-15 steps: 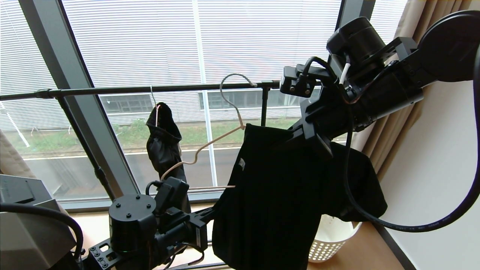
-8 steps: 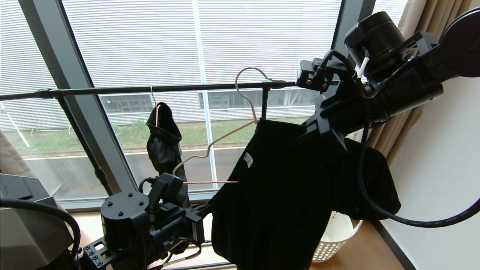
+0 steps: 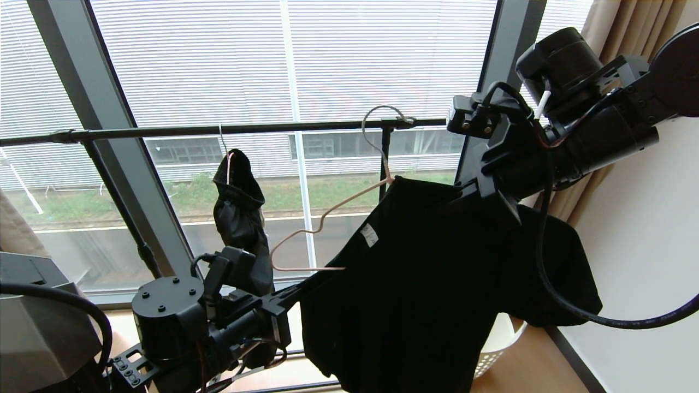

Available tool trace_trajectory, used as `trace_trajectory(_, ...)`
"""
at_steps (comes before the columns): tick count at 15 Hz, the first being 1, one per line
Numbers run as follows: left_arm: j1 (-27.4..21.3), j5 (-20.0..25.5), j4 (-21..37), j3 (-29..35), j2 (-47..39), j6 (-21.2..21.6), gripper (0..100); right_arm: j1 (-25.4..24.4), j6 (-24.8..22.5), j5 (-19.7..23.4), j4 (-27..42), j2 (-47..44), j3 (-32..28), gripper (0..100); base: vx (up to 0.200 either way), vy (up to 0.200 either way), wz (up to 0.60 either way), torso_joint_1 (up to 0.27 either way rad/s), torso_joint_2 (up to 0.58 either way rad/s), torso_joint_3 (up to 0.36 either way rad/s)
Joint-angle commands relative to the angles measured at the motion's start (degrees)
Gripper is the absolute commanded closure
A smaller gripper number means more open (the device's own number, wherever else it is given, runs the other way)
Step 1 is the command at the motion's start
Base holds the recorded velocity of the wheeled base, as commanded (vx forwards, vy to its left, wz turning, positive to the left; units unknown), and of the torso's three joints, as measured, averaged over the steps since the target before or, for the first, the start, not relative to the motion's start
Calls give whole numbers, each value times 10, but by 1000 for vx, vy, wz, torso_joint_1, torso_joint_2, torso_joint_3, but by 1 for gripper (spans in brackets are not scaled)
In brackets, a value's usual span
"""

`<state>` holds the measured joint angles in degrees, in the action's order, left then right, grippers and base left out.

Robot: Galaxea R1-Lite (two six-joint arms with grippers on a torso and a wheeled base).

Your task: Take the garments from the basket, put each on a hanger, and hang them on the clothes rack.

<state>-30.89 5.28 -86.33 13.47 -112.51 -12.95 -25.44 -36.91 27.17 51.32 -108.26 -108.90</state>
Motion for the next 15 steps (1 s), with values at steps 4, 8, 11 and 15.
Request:
trace_trajectory(4, 20, 0, -2, 4, 2, 1, 100, 11, -1, 1, -1, 25, 35, 100, 0, 0, 0, 0, 0, 0)
trace_trajectory(8, 39, 2, -2, 10, 6, 2, 100, 24, -9, 1, -1, 51, 70, 100, 0, 0, 0, 0, 0, 0)
trace_trajectory(11, 43, 2, -2, 11, 11, 2, 100, 25, -9, 1, -1, 66, 91, 100, 0, 0, 0, 0, 0, 0)
trace_trajectory(15, 53, 2, -2, 16, 11, 2, 100, 29, -10, 1, -10, 83, 116, 100, 0, 0, 0, 0, 0, 0)
